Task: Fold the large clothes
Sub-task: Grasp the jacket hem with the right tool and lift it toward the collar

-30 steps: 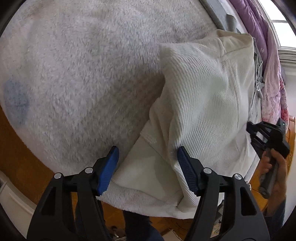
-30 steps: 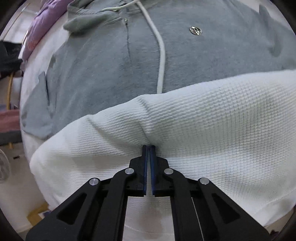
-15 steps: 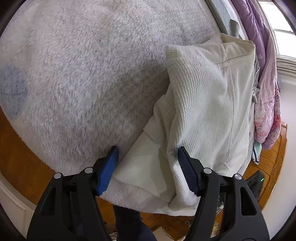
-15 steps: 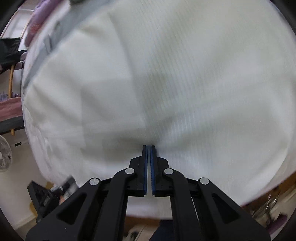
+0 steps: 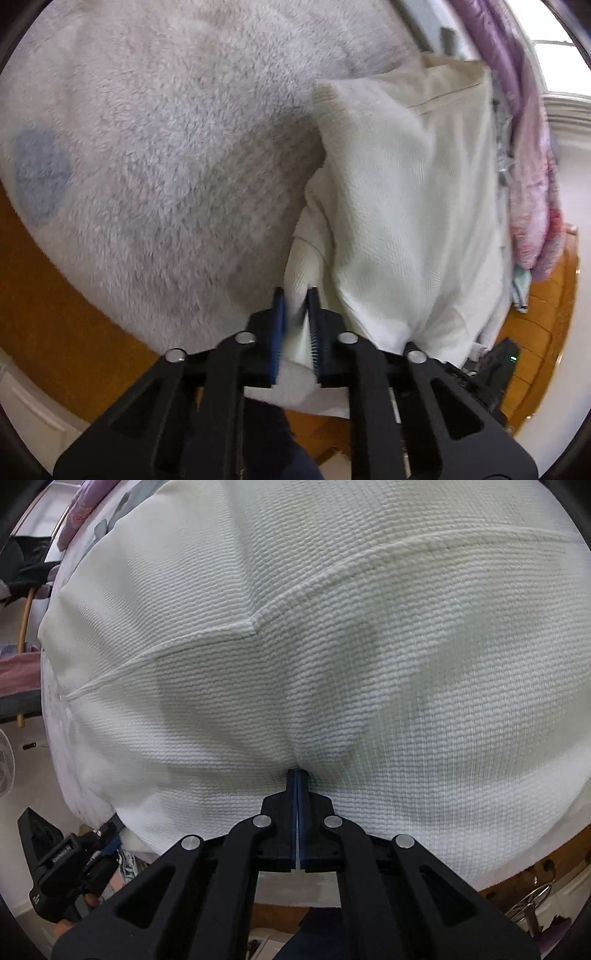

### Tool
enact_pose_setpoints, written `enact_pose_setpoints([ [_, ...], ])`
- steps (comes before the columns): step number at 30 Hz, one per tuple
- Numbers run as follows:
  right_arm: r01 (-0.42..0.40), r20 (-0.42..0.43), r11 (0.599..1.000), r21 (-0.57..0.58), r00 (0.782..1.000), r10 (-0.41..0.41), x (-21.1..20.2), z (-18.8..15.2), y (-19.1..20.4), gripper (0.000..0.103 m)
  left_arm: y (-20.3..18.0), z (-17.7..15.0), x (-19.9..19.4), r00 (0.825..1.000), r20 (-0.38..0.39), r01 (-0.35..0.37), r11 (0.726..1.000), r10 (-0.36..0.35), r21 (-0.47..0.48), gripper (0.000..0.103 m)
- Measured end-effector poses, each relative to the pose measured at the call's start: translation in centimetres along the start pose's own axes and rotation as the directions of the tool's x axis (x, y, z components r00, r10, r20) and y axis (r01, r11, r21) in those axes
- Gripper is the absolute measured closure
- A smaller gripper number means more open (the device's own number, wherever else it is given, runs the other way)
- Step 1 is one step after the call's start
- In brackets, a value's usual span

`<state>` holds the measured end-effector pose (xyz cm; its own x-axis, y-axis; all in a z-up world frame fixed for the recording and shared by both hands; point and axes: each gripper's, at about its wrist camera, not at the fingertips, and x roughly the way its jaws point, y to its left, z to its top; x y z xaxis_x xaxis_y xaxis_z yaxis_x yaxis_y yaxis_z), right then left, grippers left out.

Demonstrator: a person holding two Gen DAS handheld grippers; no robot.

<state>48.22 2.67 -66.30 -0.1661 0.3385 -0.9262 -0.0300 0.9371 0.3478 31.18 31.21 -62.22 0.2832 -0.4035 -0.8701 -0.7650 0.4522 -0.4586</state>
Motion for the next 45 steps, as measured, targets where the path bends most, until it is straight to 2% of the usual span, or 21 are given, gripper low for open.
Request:
enact_pose_setpoints([
  [2,0.012,0.021,0.996,-0.088,1.0,-0.011,-0.4,0.0,1.8,0.096,-0.2,-0.3,-0.9,0.999,0.005,0.041,0.999,-0.041,0.003,0.098],
  [5,0.011,0.092,0.963,-0.269,0.996,0.015,-1.9,-1.7,5.0,0.069,-0.9,-0.5,-2.3,0.994,0.003,0.109,0.994,-0.109,0.008,0.099],
  [6,-0.006,0.112,0.943,-0.334,0.993,0.046,-2.5,-2.5,6.1,0.057,-1.1,-0.5,-2.6,0.992,0.0,0.126,0.992,-0.126,0.007,0.099],
  [8,-0.049,0.135,0.881,-0.47,0.983,0.126,-3.6,-4.6,9.0,0.047,-1.3,-0.4,-3.2,0.986,-0.004,0.165,0.986,-0.165,0.0,0.099],
  [10,-0.074,0.124,0.823,-0.564,0.977,0.173,-3.7,-5.9,11.0,0.043,-1.7,-0.4,-3.6,0.98,-0.012,0.2,0.98,-0.2,-0.012,0.099],
  [12,-0.035,0.142,0.735,-0.678,0.974,0.178,-3.2,-8.0,13.6,0.036,-1.9,-0.6,-3.7,0.974,-0.022,0.225,0.974,-0.226,-0.032,0.099],
  [14,0.003,0.155,0.663,-0.748,0.973,0.171,-2.2,-9.5,15.8,0.035,-1.7,-0.3,-4.0,0.97,-0.026,0.24,0.97,-0.242,-0.046,0.099],
  [17,0.052,0.182,0.6,-0.798,0.97,0.159,-0.2,-11.0,17.1,0.035,-1.6,-0.4,-4.1,0.966,-0.034,0.255,0.966,-0.257,-0.049,0.099],
  [19,0.112,0.231,0.59,-0.8,0.964,0.13,1.8,-10.5,18.3,0.035,-2.1,-0.6,-4.2,0.97,-0.038,0.241,0.97,-0.241,-0.022,0.099],
  [20,0.117,0.238,0.594,-0.796,0.962,0.13,2.0,-10.8,18.6,0.035,-2.3,-0.5,-4.1,0.972,-0.042,0.23,0.973,-0.23,-0.009,0.099],
  [22,0.136,0.267,0.616,-0.776,0.956,0.124,2.5,-10.3,18.9,0.05,-2.4,-0.2,-4.0,0.973,-0.051,0.226,0.974,-0.226,-0.002,0.098],
  [23,0.126,0.258,0.632,-0.764,0.958,0.122,2.0,-9.9,18.0,0.069,-2.4,-0.1,-3.9,0.972,-0.057,0.226,0.974,-0.226,-0.004,0.098],
  [24,0.118,0.251,0.645,-0.755,0.961,0.118,1.2,-9.5,17.2,0.094,-2.5,0.1,-3.9,0.972,-0.062,0.227,0.974,-0.227,-0.008,0.094],
  [26,0.08,0.227,0.683,-0.726,0.965,0.128,0.9,-8.8,17.0,0.096,-2.5,0.8,-4.2,0.975,-0.057,0.213,0.977,-0.214,-0.023,0.068],
  [27,0.056,0.221,0.703,-0.709,0.964,0.146,-0.3,-8.9,16.6,0.096,-2.7,1.2,-4.6,0.982,-0.048,0.18,0.983,-0.18,-0.021,0.038],
  [28,0.026,0.216,0.728,-0.685,0.962,0.168,-1.3,-8.7,16.2,0.096,-2.8,1.5,-4.9,0.986,-0.026,0.167,0.986,-0.167,-0.021,0.028],
  [31,-0.041,0.223,0.788,-0.615,0.949,0.223,-4.0,-8.5,15.1,0.096,-3.7,2.7,-5.7,0.986,0.029,0.167,0.986,-0.166,-0.02,0.026],
  [34,-0.087,0.23,0.824,-0.56,0.939,0.255,-6.1,-8.2,13.1,0.096,-4.9,4.0,-5.0,0.982,0.035,0.189,0.981,-0.188,-0.047,0.026],
  [39,-0.125,0.228,0.845,-0.52,0.933,0.278,-7.2,-7.4,12.5,0.096,-8.5,6.1,-2.0,0.988,0.029,0.152,0.988,-0.152,0.002,0.028],
  [42,-0.14,0.229,0.853,-0.503,0.93,0.287,-7.8,-7.3,12.0,0.096,-10.9,6.6,-0.9,0.996,0.043,0.075,0.994,-0.078,0.079,0.084],
  [45,-0.21,0.239,0.878,-0.429,0.911,0.335,-9.6,-6.8,10.2,0.096,-15.2,5.0,-2.4,0.993,0.117,-0.003,0.966,-0.028,0.258,0.092],
])
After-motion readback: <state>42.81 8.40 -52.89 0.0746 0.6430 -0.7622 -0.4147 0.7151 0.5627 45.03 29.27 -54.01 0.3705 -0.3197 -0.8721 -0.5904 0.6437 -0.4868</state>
